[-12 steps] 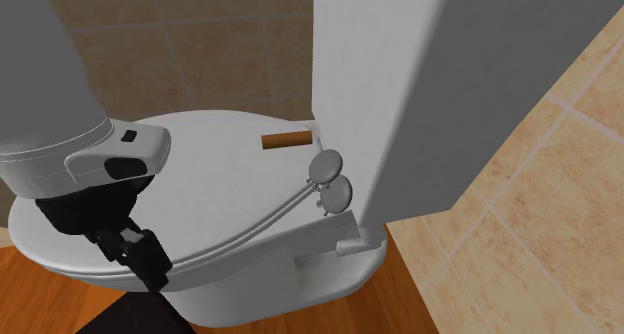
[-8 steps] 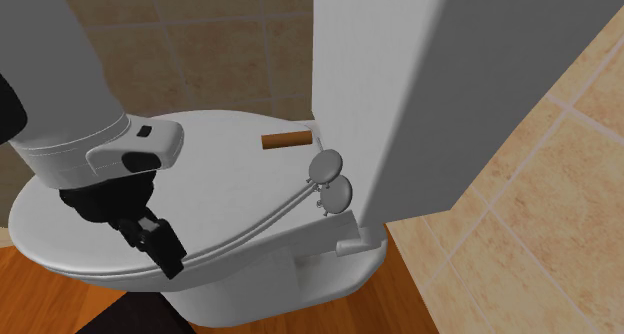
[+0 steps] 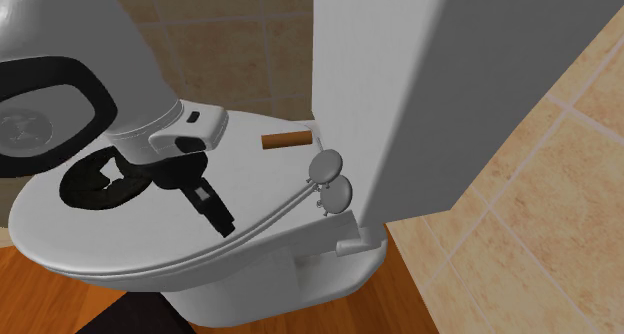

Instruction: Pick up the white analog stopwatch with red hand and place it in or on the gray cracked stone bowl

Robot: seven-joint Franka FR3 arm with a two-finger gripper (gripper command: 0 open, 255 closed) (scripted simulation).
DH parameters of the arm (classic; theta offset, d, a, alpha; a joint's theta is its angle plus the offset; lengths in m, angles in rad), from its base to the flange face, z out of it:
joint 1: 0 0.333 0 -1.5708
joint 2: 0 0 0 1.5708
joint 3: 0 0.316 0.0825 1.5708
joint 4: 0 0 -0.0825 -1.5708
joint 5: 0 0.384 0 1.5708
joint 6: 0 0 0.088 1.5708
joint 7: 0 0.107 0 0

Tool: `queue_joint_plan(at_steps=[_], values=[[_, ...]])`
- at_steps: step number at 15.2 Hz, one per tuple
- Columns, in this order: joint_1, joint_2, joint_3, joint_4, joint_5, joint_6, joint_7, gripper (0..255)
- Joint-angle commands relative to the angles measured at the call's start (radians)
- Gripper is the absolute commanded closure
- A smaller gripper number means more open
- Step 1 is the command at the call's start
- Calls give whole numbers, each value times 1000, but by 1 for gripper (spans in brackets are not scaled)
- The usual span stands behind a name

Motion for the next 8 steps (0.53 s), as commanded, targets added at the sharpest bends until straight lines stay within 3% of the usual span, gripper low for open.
queue_joint_plan(at_steps=[1, 8], values=[[-20, 53, 25, 18, -14, 83, 79, 0], [-113, 237, 98, 132, -126, 298, 351, 0]])
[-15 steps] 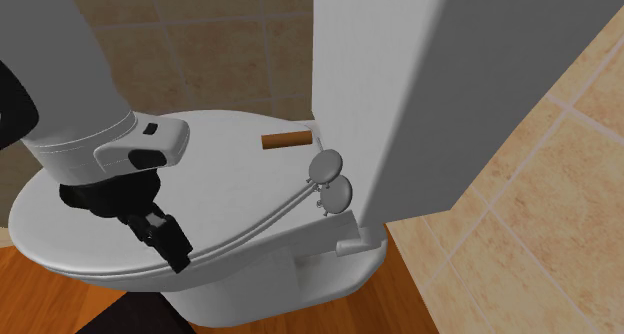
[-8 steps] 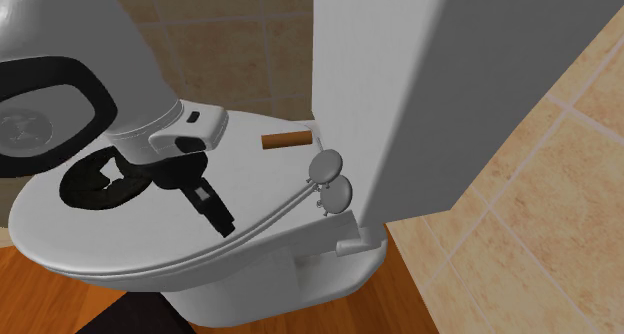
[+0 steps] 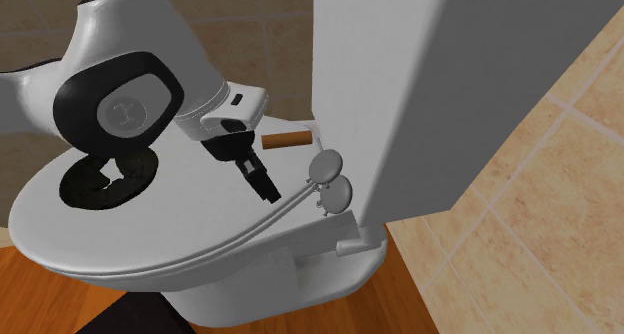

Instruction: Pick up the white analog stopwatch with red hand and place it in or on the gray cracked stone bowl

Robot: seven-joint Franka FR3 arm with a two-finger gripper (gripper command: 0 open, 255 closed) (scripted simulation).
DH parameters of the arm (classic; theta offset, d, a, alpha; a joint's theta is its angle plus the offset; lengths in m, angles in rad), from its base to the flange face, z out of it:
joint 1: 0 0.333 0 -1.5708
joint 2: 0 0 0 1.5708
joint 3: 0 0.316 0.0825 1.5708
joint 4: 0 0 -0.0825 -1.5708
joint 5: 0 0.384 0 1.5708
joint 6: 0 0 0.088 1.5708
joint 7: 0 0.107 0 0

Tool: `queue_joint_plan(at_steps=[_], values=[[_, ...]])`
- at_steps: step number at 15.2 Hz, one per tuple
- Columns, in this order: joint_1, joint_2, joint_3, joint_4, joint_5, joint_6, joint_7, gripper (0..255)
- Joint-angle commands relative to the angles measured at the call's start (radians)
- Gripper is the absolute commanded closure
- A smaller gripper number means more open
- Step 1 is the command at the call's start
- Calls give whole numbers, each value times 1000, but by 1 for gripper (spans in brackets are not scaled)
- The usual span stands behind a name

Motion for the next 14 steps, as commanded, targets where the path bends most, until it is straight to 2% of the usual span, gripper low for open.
queue_joint_plan(at_steps=[1, 9, 14], values=[[-27, 53, 22, 37, -45, 56, 92, 0], [-118, 257, 72, 244, -289, 171, 458, 0], [-126, 304, 66, 253, -328, 207, 489, 0]])
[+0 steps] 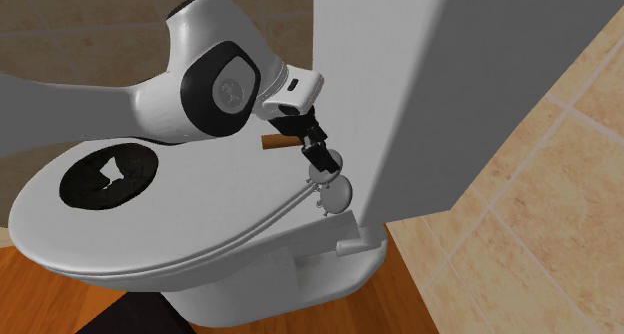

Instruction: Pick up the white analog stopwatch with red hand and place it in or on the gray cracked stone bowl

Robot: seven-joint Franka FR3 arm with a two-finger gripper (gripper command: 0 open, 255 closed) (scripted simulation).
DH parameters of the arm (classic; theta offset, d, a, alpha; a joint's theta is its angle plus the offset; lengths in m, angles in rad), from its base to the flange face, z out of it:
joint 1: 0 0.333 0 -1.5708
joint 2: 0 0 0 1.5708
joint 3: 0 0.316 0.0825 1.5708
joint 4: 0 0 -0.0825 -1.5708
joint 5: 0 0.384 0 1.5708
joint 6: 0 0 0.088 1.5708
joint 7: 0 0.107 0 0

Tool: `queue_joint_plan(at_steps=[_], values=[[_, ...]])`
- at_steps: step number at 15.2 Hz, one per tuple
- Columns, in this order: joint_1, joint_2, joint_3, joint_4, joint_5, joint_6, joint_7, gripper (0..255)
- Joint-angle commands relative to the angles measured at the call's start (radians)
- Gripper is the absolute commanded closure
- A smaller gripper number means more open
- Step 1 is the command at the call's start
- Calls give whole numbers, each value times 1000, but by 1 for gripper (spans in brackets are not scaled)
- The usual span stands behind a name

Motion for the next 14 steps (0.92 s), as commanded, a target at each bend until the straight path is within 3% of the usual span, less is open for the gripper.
queue_joint_plan(at_steps=[1, 11, 12, 14], values=[[-4, 20, -3, 3, -15, 17, 10, 0], [-8, 48, -7, 7, -36, 38, 23, 0], [-8, 48, -7, 7, -36, 38, 23, 255], [-8, 48, -7, 7, -36, 38, 23, 255]])
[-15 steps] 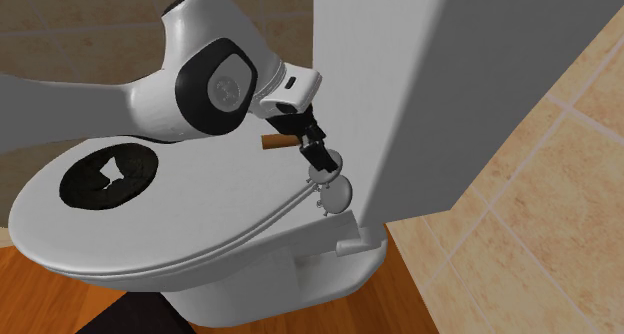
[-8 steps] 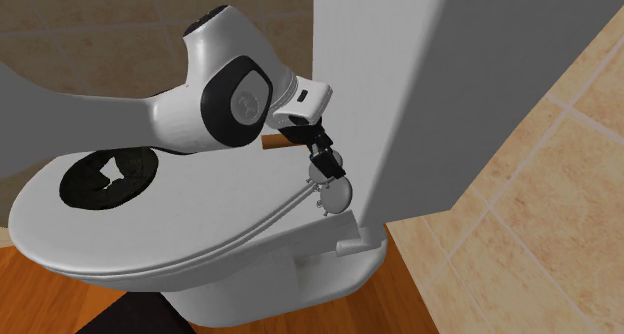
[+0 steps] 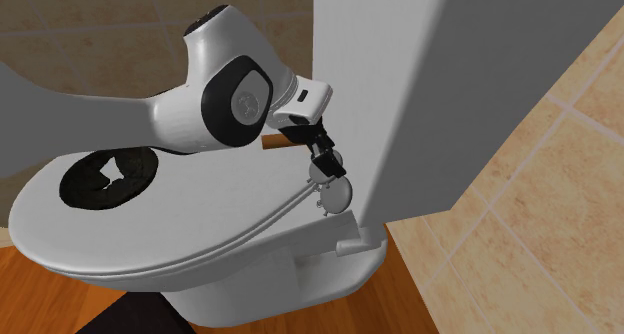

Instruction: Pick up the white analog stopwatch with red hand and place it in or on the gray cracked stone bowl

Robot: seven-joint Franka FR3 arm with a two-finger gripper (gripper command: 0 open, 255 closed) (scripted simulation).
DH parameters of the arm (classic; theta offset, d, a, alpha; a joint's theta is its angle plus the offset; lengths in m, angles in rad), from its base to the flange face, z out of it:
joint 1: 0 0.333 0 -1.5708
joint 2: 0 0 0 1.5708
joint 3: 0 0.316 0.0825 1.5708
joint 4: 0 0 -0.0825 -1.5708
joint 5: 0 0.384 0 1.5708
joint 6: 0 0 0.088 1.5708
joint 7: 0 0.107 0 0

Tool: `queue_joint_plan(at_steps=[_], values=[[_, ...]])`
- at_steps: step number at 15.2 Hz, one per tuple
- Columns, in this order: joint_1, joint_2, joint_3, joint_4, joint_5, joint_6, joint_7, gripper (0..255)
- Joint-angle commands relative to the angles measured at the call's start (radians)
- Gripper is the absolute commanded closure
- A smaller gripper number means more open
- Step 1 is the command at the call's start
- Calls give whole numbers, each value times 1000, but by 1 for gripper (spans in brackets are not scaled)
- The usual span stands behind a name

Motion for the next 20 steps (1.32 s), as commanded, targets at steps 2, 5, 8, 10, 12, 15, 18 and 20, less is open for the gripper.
queue_joint_plan(at_steps=[2, 5, 8, 10, 12, 15, 18, 20], values=[[0, 1, 0, 0, 0, 0, 0, 255], [1, 1, 1, -1, -1, 0, 1, 255], [1, -4, 1, 7, 9, -11, -9, 255], [1, -12, 2, 23, 25, -32, -27, 255], [2, -20, 3, 40, 41, -53, -44, 255], [3, -30, 4, 67, 62, -86, -68, 255], [5, -38, 5, 96, 80, -120, -90, 255], [6, -42, 5, 117, 91, -143, -103, 255]])
